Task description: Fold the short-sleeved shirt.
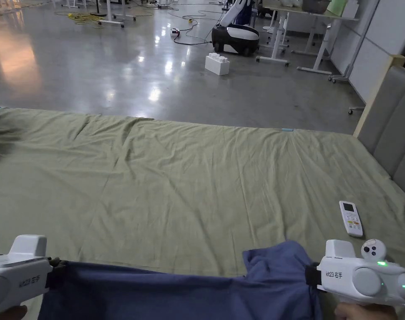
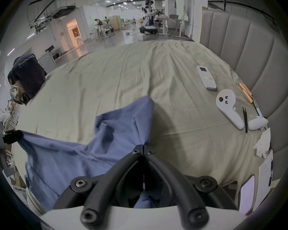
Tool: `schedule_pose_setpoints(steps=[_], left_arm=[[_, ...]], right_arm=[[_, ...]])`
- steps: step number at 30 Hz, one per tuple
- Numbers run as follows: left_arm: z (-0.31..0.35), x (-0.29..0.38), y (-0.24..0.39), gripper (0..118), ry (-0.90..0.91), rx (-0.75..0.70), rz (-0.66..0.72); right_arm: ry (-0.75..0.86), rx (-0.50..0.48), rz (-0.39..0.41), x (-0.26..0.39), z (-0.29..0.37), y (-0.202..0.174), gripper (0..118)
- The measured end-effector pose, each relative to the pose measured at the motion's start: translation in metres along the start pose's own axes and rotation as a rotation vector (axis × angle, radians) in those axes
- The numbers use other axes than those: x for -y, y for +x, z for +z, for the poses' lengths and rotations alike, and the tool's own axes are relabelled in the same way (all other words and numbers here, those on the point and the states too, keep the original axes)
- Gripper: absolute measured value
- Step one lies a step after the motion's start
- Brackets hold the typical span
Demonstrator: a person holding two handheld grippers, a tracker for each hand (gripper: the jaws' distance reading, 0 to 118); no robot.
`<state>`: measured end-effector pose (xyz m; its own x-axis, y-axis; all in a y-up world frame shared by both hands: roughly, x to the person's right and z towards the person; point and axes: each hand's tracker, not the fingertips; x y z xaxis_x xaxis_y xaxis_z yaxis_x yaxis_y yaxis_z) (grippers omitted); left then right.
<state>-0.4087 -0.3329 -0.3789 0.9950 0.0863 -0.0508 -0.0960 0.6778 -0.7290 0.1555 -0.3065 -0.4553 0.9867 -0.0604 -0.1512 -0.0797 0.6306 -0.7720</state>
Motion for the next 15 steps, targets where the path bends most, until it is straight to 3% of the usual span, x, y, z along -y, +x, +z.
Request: schedule_pose_setpoints(steps=[5, 15], left_arm=[[0.076, 0.007, 0.018, 5, 0.047, 0.029, 0.020], [0.133, 0.038, -0.010, 5, 0.086, 0.080, 0.037]], right_arm=[[0.055, -0.026, 0.023, 0.005, 0.046, -0.003, 0], [0.074, -0.058, 0.127, 0.043, 0.122, -0.015, 0]])
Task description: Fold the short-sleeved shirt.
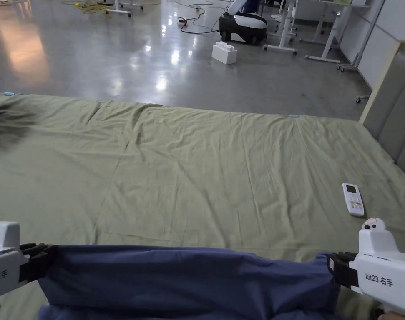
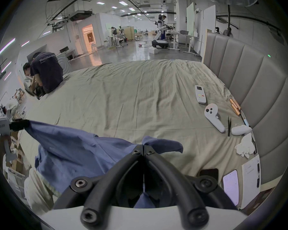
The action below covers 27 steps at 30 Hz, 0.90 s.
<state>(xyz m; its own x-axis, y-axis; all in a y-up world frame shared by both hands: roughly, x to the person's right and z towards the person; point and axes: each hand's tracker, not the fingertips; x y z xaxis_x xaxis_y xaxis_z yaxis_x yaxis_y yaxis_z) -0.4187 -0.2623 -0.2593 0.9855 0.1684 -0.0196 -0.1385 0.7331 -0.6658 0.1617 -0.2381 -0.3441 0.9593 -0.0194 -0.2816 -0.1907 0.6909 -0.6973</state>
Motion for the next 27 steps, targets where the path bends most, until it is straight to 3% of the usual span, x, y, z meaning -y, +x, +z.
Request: schedule_pose_setpoints(steps=[9, 24, 27], left_arm=[[0.033, 0.056, -0.029, 5, -0.109, 0.013, -0.001], [-0.002, 0.131, 0.010, 5, -0.408, -0.059, 0.056], [-0.010, 0.132, 0.011, 5, -0.399, -0.080, 0.090]], right_arm=[[-0.172, 0.004, 0.088, 0.056, 0.022, -0.006, 0], [-0.388, 0.084, 0.066, 0.131, -0.044, -0.013, 0], [-0.408, 0.113, 0.069, 0.138, -0.059, -0.018, 0]])
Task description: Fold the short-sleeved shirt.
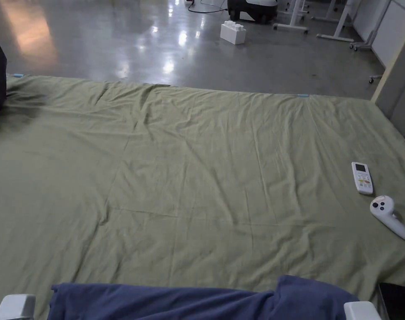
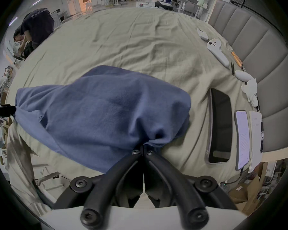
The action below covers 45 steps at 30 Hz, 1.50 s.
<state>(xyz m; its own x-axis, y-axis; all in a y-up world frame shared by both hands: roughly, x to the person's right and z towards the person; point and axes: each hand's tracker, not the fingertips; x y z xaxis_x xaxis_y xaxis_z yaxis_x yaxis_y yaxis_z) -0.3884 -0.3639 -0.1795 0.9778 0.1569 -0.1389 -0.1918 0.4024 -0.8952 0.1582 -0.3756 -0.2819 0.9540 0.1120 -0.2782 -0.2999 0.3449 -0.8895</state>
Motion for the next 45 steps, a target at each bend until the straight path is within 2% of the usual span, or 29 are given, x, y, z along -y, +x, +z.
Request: schedule_pose_setpoints(steps=[5, 7, 8, 9, 10, 11, 12, 13, 14, 16, 19, 21, 23, 24, 26, 27, 29, 30, 31, 33, 34, 35, 36, 37, 38, 40, 45], left_arm=[[0.006, -0.007, 0.005, 6, -0.033, -0.015, -0.026], [0.011, -0.012, 0.008, 6, -0.044, -0.020, -0.041], [0.012, -0.015, 0.008, 7, -0.038, -0.024, -0.045], [0.016, -0.019, 0.010, 10, -0.027, -0.034, -0.055], [0.019, -0.023, 0.013, 16, -0.009, -0.047, -0.070], [0.023, -0.026, 0.016, 22, 0.016, -0.056, -0.082], [0.023, -0.031, 0.019, 33, 0.061, -0.064, -0.101], [0.028, -0.036, 0.024, 48, 0.107, -0.069, -0.117], [0.031, -0.040, 0.029, 58, 0.148, -0.071, -0.129], [0.040, -0.050, 0.043, 61, 0.246, -0.069, -0.152], [0.051, -0.061, 0.060, 61, 0.382, -0.078, -0.176], [0.054, -0.067, 0.066, 61, 0.455, -0.080, -0.176], [0.062, -0.072, 0.074, 61, 0.543, -0.098, -0.174], [0.065, -0.072, 0.080, 60, 0.578, -0.098, -0.177], [0.073, -0.075, 0.087, 55, 0.653, -0.104, -0.173], [0.067, -0.076, 0.080, 48, 0.688, -0.107, -0.166], [0.075, -0.076, 0.090, 24, 0.793, -0.116, -0.164], [0.078, -0.073, 0.089, 21, 0.870, -0.127, -0.169], [0.079, -0.071, 0.088, 20, 0.909, -0.143, -0.180], [0.094, -0.061, 0.115, 20, 0.924, -0.160, -0.213], [0.096, -0.057, 0.118, 18, 0.934, -0.168, -0.222], [0.098, -0.054, 0.119, 12, 0.941, -0.169, -0.224], [0.097, -0.065, 0.112, 7, 0.943, -0.160, -0.224], [0.098, -0.066, 0.111, 6, 0.941, -0.155, -0.217], [0.099, -0.066, 0.110, 4, 0.937, -0.154, -0.206], [0.099, -0.066, 0.096, 1, 0.917, -0.142, -0.180], [0.103, -0.056, 0.070, 1, 0.785, -0.107, -0.143]], right_arm=[[-0.005, 0.064, 0.016, -0.005, 0.002, -0.009, 1], [-0.014, 0.135, 0.039, -0.009, 0.010, -0.011, 5], [-0.006, 0.193, 0.051, -0.011, 0.016, -0.012, 12], [0.012, 0.242, 0.065, -0.014, 0.023, -0.013, 25], [0.044, 0.253, 0.055, -0.017, 0.032, -0.013, 47], [0.071, 0.242, 0.031, -0.020, 0.038, -0.012, 58], [0.098, 0.215, -0.010, -0.024, 0.046, -0.010, 64], [0.128, 0.196, -0.044, -0.028, 0.052, -0.010, 65], [0.156, 0.187, -0.066, -0.032, 0.059, -0.012, 67], [0.237, 0.195, -0.089, -0.039, 0.070, -0.017, 75], [0.362, 0.183, -0.134, -0.049, 0.081, -0.025, 75], [0.413, 0.189, -0.164, -0.054, 0.089, -0.031, 75], [0.532, 0.134, -0.187, -0.058, 0.094, -0.036, 74], [0.573, 0.120, -0.187, -0.060, 0.097, -0.040, 70], [0.682, 0.111, -0.193, -0.063, 0.101, -0.048, 53], [0.730, 0.112, -0.190, -0.064, 0.104, -0.053, 46], [0.815, 0.125, -0.178, -0.065, 0.109, -0.062, 32], [0.864, 0.137, -0.157, -0.066, 0.112, -0.070, 25], [0.913, 0.144, -0.132, -0.065, 0.116, -0.075, 25], [0.998, 0.160, -0.106, -0.064, 0.122, -0.084, 18], [1.043, 0.183, -0.070, -0.066, 0.125, -0.091, 10], [1.088, 0.214, -0.032, -0.067, 0.130, -0.095, 9], [1.048, 0.168, -0.084, -0.066, 0.126, -0.096, 8], [1.059, 0.180, -0.078, -0.066, 0.128, -0.099, 2], [1.097, 0.211, -0.050, -0.069, 0.130, -0.102, 1], [1.090, 0.184, -0.087, -0.068, 0.128, -0.104, 1], [1.082, 0.168, -0.082, -0.074, 0.124, -0.112, 1]])
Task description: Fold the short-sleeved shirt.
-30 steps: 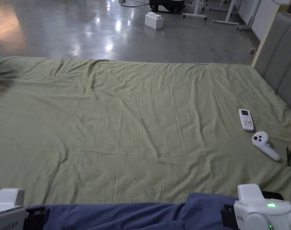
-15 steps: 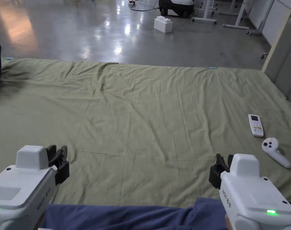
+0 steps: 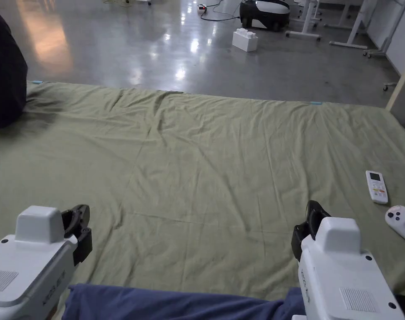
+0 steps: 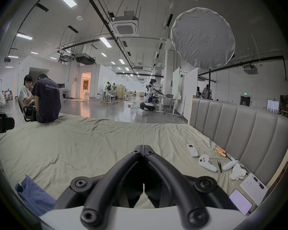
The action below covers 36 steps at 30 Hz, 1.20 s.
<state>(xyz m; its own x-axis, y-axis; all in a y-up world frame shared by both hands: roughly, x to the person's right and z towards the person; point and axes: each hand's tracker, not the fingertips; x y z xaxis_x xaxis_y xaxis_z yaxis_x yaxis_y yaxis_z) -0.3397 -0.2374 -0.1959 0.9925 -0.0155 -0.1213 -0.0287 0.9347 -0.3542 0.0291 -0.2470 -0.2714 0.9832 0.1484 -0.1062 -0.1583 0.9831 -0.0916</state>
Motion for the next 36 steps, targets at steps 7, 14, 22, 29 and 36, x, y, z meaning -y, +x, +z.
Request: schedule_pose_setpoints(steps=[7, 14, 22, 29, 36], left_arm=[[-0.009, 0.038, -0.058, 1, -0.387, 0.130, 0.111], [-0.042, 0.094, -0.103, 58, -0.667, 0.258, 0.307], [-0.086, 0.146, -0.150, 69, -0.779, 0.472, 0.667], [-0.065, 0.143, -0.117, 54, -0.772, 0.576, 0.854], [-0.088, 0.169, -0.145, 17, -0.765, 0.585, 0.822]], right_arm=[[-0.030, -0.032, 0.010, 0.003, -0.011, -0.014, 1], [-0.078, -0.059, 0.017, 0.011, -0.015, -0.023, 1], [-0.133, -0.056, 0.016, 0.020, -0.016, -0.018, 1], [-0.162, -0.045, 0.007, 0.026, -0.015, -0.013, 1], [-0.177, -0.039, 0.018, 0.028, -0.014, -0.010, 1]])
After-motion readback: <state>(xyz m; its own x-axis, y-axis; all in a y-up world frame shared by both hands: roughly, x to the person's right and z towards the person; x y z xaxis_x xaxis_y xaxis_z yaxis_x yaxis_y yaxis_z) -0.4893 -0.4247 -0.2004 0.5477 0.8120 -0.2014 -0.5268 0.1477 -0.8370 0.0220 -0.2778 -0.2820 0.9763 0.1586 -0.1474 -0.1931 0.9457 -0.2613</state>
